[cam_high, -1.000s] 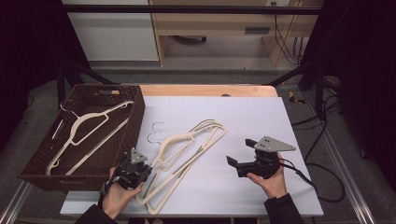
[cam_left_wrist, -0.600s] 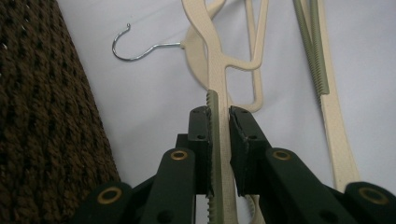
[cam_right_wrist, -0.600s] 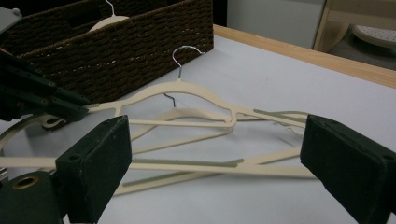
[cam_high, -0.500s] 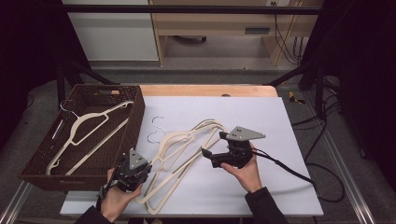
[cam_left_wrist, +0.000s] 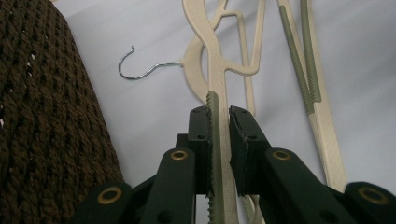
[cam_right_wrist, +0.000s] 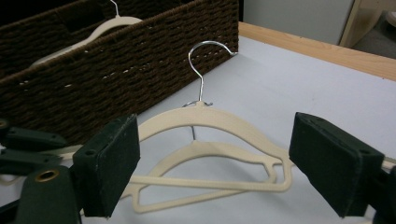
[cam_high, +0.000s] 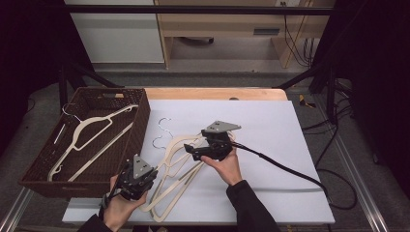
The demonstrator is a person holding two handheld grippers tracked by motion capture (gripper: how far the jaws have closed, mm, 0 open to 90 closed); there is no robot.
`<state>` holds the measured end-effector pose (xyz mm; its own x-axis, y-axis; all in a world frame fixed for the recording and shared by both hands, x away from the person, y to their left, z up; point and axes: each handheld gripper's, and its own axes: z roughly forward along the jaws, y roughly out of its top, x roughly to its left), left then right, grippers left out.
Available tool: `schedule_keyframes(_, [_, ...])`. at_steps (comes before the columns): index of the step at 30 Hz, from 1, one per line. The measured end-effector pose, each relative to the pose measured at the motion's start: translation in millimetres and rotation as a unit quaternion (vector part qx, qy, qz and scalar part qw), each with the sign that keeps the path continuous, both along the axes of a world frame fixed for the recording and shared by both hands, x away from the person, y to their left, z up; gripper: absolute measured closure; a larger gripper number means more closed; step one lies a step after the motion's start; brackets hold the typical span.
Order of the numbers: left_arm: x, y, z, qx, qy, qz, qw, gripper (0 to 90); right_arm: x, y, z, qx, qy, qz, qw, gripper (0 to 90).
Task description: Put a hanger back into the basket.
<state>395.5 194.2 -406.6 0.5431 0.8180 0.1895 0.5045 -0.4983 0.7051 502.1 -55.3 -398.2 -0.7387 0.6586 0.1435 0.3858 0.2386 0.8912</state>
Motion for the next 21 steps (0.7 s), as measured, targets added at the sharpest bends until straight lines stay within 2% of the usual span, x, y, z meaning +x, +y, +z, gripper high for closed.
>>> schedule_keyframes(9, [-4.5,-2.6,4.8,0.006,-0.014,-0.006,0.9999,79.3,22.6,26.6,-5.1,-0.013,0.003,-0.004,0.9999,23.7])
schedule_keyframes(17, [-6.7,-5.3,4.3,0.01,-0.016,-0.01,0.9998,79.3,35.7,44.7,-10.4,-0.001,0.009,0.0,1.0,37.0])
schedule_keyframes(21, [-7.5,-6.4,3.8,0.009,-0.019,-0.011,0.9997,79.3,40.0,53.7,-16.7,-0.016,0.009,0.0,0.9998,44.6])
